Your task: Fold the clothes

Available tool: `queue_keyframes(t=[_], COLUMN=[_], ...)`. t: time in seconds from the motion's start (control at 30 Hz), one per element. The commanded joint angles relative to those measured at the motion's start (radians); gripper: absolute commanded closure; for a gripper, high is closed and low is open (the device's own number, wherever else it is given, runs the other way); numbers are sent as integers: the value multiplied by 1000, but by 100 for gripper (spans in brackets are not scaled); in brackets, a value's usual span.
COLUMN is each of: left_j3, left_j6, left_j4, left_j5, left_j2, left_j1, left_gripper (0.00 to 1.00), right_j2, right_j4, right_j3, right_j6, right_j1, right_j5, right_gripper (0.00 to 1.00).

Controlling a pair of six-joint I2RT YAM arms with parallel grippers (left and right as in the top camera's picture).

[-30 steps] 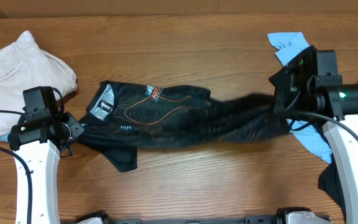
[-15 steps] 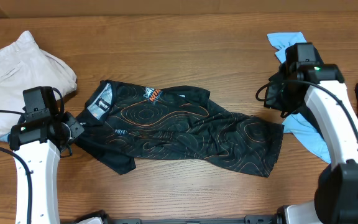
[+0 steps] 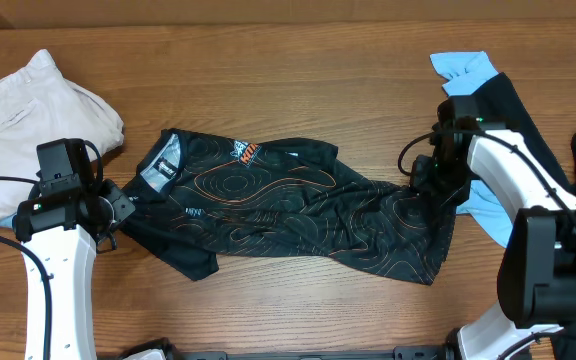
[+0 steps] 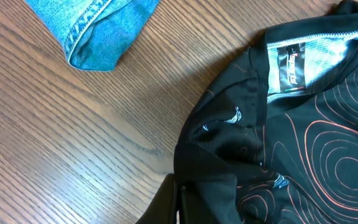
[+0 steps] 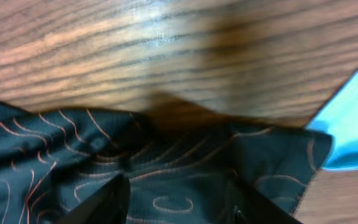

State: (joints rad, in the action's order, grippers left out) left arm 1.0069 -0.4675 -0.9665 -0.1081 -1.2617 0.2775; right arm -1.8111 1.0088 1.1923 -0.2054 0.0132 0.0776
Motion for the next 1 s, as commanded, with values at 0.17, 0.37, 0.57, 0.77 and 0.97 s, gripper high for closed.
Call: queue_keyframes(t=[0.17,0.37,0.57,0.77,0.97], left_j3=[10,10,10,10,10], left_j6=[11,11,11,11,11], left_j4=[-2,-2,0,1,-14], left_j5=[5,5,5,5,5], left_j2=[-3,-3,-3,-3,-3], left_j1=[3,3,3,3,3], left_gripper=[96,96,96,96,96], right_j2=[0,1,50,74,57], right_j4=[-125,-184,-52,-93,-72], right_j3=[-106,-129,61,394,411], right_j6=[-3,-3,-4,-3,-3], right_j1=[-1,-1,-1,-2,-2], right_j5=[26,29,32,24,19], right_gripper=[48,96,96,96,49])
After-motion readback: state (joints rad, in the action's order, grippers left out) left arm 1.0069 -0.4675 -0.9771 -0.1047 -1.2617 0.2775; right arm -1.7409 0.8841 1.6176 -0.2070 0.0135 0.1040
